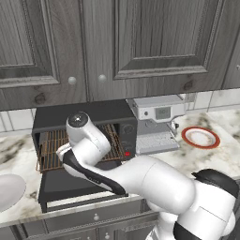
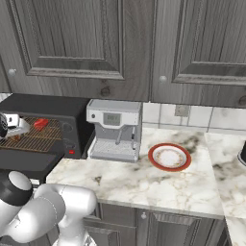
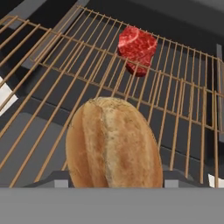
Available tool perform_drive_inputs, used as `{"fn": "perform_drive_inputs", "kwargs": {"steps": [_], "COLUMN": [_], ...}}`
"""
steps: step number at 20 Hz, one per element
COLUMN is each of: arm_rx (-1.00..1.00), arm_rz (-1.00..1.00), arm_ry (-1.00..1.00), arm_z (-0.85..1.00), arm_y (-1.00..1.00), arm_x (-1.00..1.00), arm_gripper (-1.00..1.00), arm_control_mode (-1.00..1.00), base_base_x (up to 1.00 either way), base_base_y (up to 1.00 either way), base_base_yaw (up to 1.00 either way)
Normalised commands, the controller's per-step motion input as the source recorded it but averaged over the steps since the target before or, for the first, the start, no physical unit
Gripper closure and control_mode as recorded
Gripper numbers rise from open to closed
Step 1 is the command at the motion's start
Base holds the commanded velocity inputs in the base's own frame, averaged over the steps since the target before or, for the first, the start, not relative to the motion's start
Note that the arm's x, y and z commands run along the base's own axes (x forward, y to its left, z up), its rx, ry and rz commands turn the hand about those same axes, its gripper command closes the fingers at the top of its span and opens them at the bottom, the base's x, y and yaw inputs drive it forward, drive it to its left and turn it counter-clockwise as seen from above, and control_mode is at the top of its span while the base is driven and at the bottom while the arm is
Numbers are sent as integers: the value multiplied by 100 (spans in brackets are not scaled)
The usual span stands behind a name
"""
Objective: Open the toaster oven door. Place the bread on the top rack in the toaster oven and place the steak on the bottom rack.
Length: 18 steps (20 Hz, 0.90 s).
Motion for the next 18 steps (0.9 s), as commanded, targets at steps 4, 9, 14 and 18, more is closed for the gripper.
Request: {"fn": "perform_drive_inputs", "kwargs": {"steps": [4,9,14,18], "arm_rx": [0,0,0,0], "arm_rz": [0,0,0,0], "arm_ry": [0,0,-1,-3], "arm_z": [-28,-19,-4,1], "arm_y": [3,0,0,0], "arm_x": [-4,0,-2,-17], "arm_gripper": [100,-100,-100,-100], "arm_control_mode": [-100,-100,-100,-100], "base_base_x": [0,0,0,0], "base_base_y": [0,0,0,0], "base_base_yaw": [0,0,0,0]}}
